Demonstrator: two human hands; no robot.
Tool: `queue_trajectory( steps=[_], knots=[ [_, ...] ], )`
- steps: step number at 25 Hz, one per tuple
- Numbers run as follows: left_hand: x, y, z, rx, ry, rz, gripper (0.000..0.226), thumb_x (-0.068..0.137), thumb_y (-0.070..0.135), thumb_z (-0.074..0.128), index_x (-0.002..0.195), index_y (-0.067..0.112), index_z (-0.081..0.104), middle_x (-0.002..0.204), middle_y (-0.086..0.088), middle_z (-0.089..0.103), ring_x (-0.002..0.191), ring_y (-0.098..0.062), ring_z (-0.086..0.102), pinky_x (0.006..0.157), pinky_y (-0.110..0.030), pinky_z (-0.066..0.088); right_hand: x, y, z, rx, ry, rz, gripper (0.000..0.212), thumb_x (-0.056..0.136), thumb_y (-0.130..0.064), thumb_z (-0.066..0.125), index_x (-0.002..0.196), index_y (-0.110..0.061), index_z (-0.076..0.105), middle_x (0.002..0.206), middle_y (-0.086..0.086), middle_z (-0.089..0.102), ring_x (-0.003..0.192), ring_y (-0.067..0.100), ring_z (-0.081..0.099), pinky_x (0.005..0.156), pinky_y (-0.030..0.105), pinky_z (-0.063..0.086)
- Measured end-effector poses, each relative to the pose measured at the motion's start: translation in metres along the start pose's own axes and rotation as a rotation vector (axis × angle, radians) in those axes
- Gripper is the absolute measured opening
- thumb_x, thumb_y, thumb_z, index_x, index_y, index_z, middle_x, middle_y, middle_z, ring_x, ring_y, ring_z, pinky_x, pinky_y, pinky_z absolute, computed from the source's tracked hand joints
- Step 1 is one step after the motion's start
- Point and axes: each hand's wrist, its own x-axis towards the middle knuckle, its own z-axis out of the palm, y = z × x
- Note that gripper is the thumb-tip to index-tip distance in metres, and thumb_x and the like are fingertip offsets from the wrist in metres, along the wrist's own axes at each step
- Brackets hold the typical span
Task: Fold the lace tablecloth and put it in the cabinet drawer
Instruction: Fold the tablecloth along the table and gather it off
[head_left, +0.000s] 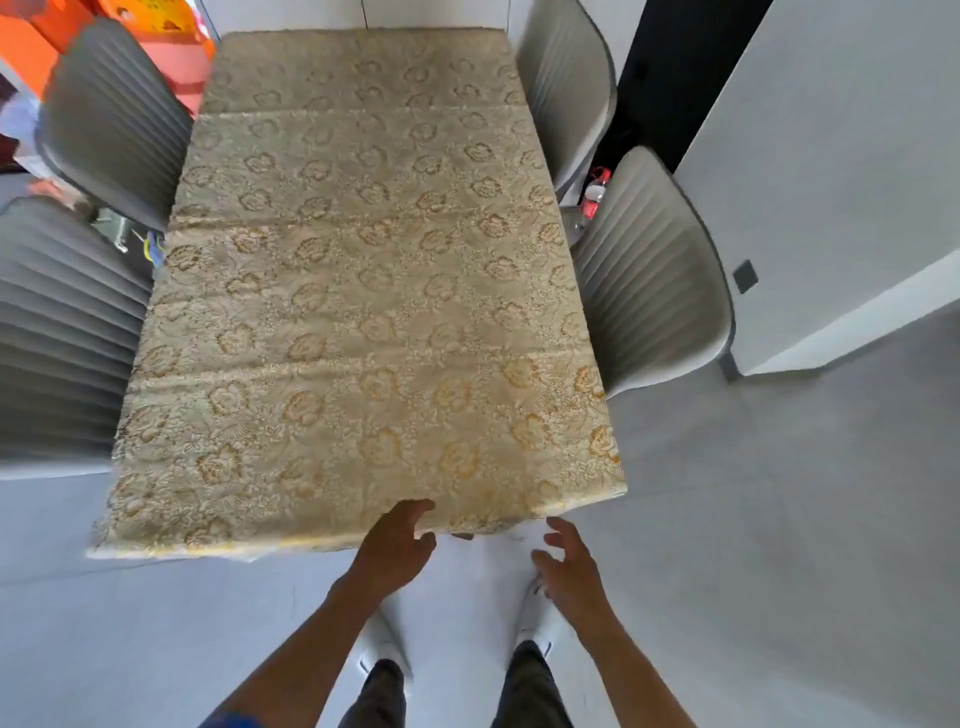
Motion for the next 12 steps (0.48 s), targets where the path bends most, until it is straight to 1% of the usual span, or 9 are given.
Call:
queue_trajectory(
  steps=[3, 4, 5, 6, 8, 9, 10, 11, 12],
  knots=[
    [0.016, 0.033, 0.033, 0.127, -0.004, -0.011, 0.057, 0.095, 0.024, 0.049, 0.150, 0.025, 0.030, 0.158, 0.004, 0.026, 0.142, -0.022, 0.029, 0.114, -0.033, 0.027, 0.036, 0.001, -0.039, -0.076, 0.009, -0.057, 0.048, 0.089, -0.015, 0.057, 0.132, -0.030, 0.045, 0.123, 0.000, 0.056, 0.096, 0.028, 0.062, 0.075, 0.037, 0.051],
    [0.021, 0.047, 0.042, 0.142, -0.024, -0.026, 0.060, 0.095, 0.025, 0.048, 0.151, 0.025, 0.026, 0.160, 0.002, 0.021, 0.145, -0.022, 0.023, 0.116, -0.034, 0.024, 0.050, 0.000, -0.053, -0.102, 0.048, -0.048, 0.047, 0.087, -0.014, 0.058, 0.131, -0.028, 0.045, 0.123, 0.001, 0.056, 0.095, 0.025, 0.061, 0.076, 0.035, 0.050],
    [0.027, 0.057, 0.053, 0.155, -0.049, -0.046, 0.063, 0.095, 0.026, 0.049, 0.152, 0.025, 0.023, 0.162, 0.001, 0.016, 0.147, -0.022, 0.018, 0.117, -0.036, 0.022, 0.059, 0.001, -0.061, -0.145, 0.120, -0.066, 0.048, 0.085, -0.013, 0.060, 0.129, -0.026, 0.045, 0.124, 0.003, 0.056, 0.096, 0.024, 0.059, 0.079, 0.035, 0.048],
    [0.032, 0.062, 0.065, 0.166, -0.077, -0.074, 0.065, 0.094, 0.026, 0.049, 0.153, 0.025, 0.021, 0.163, 0.000, 0.012, 0.148, -0.022, 0.015, 0.118, -0.038, 0.021, 0.066, 0.005, -0.067, -0.188, 0.194, -0.077, 0.051, 0.083, -0.012, 0.062, 0.128, -0.024, 0.044, 0.126, 0.005, 0.054, 0.098, 0.024, 0.059, 0.081, 0.035, 0.047],
    [0.034, 0.066, 0.082, 0.224, -0.118, -0.134, 0.068, 0.092, 0.028, 0.049, 0.153, 0.026, 0.019, 0.164, 0.001, 0.003, 0.149, -0.023, 0.011, 0.117, -0.041, 0.025, 0.082, 0.010, -0.079, -0.173, 0.295, -0.081, 0.065, 0.079, -0.012, 0.067, 0.136, -0.021, 0.038, 0.137, 0.009, 0.047, 0.113, 0.029, 0.055, 0.085, 0.037, 0.044],
    [0.034, 0.068, 0.089, 0.266, -0.124, -0.155, 0.070, 0.091, 0.028, 0.050, 0.153, 0.027, 0.017, 0.164, 0.002, -0.003, 0.149, -0.023, 0.007, 0.115, -0.043, 0.028, 0.093, 0.010, -0.087, -0.133, 0.296, -0.064, 0.075, 0.077, -0.013, 0.070, 0.141, -0.021, 0.033, 0.143, 0.009, 0.042, 0.122, 0.030, 0.051, 0.090, 0.039, 0.043],
    [0.033, 0.069, 0.095, 0.296, -0.130, -0.172, 0.072, 0.090, 0.027, 0.050, 0.154, 0.029, 0.015, 0.163, 0.004, -0.009, 0.150, -0.023, 0.002, 0.113, -0.045, 0.031, 0.104, 0.010, -0.096, -0.056, 0.255, -0.031, 0.083, 0.076, -0.013, 0.074, 0.145, -0.022, 0.028, 0.147, 0.007, 0.038, 0.127, 0.030, 0.047, 0.094, 0.041, 0.043],
    [0.032, 0.070, 0.100, 0.303, -0.140, -0.187, 0.074, 0.090, 0.026, 0.050, 0.154, 0.030, 0.013, 0.163, 0.005, -0.013, 0.150, -0.021, -0.002, 0.112, -0.046, 0.032, 0.112, 0.011, -0.101, 0.048, 0.186, 0.016, 0.088, 0.076, -0.013, 0.076, 0.147, -0.024, 0.026, 0.147, 0.003, 0.038, 0.128, 0.028, 0.046, 0.096, 0.042, 0.042],
    [0.030, 0.070, 0.103, 0.294, -0.149, -0.195, 0.074, 0.089, 0.026, 0.050, 0.154, 0.031, 0.012, 0.162, 0.007, -0.015, 0.150, -0.019, -0.005, 0.113, -0.047, 0.032, 0.118, 0.013, -0.107, 0.159, 0.104, 0.064, 0.089, 0.075, -0.012, 0.078, 0.147, -0.026, 0.028, 0.142, 0.000, 0.042, 0.125, 0.026, 0.048, 0.095, 0.042, 0.043]
  ],
)
